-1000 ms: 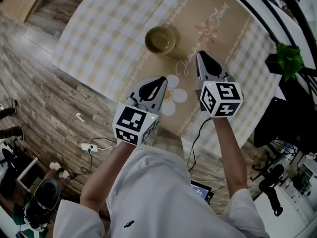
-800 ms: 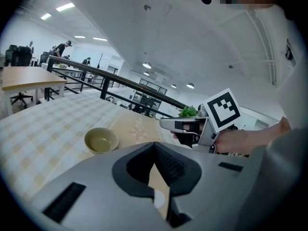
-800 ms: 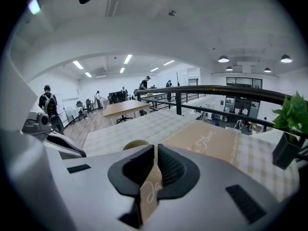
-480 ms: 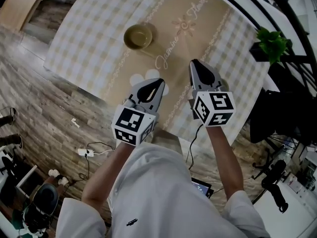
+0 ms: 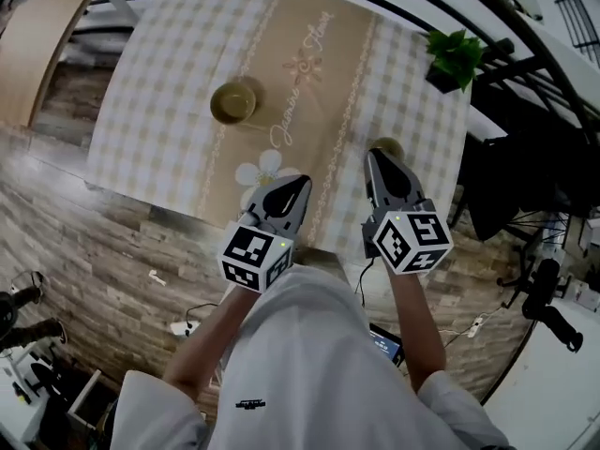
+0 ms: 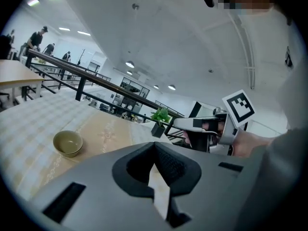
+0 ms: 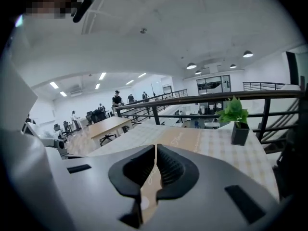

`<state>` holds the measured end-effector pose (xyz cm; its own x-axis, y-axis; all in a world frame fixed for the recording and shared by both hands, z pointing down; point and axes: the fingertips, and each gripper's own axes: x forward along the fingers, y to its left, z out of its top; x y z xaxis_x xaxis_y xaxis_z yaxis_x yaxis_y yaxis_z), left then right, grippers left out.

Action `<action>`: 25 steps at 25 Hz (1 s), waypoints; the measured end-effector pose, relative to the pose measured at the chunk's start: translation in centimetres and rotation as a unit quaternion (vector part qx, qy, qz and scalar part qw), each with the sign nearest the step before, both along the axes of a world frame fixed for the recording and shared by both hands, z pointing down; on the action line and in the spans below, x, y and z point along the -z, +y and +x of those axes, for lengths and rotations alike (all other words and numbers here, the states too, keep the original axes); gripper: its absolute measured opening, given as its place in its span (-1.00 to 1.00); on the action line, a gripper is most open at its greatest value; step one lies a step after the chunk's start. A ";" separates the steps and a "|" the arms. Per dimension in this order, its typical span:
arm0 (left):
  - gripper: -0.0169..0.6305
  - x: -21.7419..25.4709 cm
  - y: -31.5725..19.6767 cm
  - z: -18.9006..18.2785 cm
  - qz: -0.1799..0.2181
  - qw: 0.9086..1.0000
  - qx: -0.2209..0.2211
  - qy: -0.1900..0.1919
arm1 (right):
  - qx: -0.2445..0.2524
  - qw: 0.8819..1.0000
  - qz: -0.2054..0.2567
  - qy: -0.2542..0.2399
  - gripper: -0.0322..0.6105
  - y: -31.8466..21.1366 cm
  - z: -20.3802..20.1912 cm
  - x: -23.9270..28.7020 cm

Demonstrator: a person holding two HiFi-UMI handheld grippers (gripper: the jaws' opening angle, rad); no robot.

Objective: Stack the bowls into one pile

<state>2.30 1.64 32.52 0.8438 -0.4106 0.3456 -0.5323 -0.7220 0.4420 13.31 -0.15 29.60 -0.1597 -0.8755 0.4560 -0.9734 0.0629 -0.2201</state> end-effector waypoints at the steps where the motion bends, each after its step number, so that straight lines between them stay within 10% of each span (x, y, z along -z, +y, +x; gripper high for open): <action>1: -0.90 0.8 0.3 -0.1 -0.003 1.000 -0.004 0.010 | -0.010 1.000 0.004 -0.002 -0.78 0.9 0.0 0.9; 10: -0.90 4.5 2.7 -1.6 -0.021 0.996 -0.062 0.054 | -0.041 0.999 0.012 0.005 -0.78 7.0 -4.5 3.8; 25: -0.90 1.6 3.2 -1.4 -0.051 0.996 -0.014 0.072 | 0.011 0.998 -0.020 0.051 -0.78 8.9 -5.1 3.6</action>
<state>0.92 4.82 30.95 0.8982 -0.3554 0.2587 -0.4385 -0.6836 0.5834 8.19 8.76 26.04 -0.1298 -0.8527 0.5060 -0.9895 0.0784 -0.1218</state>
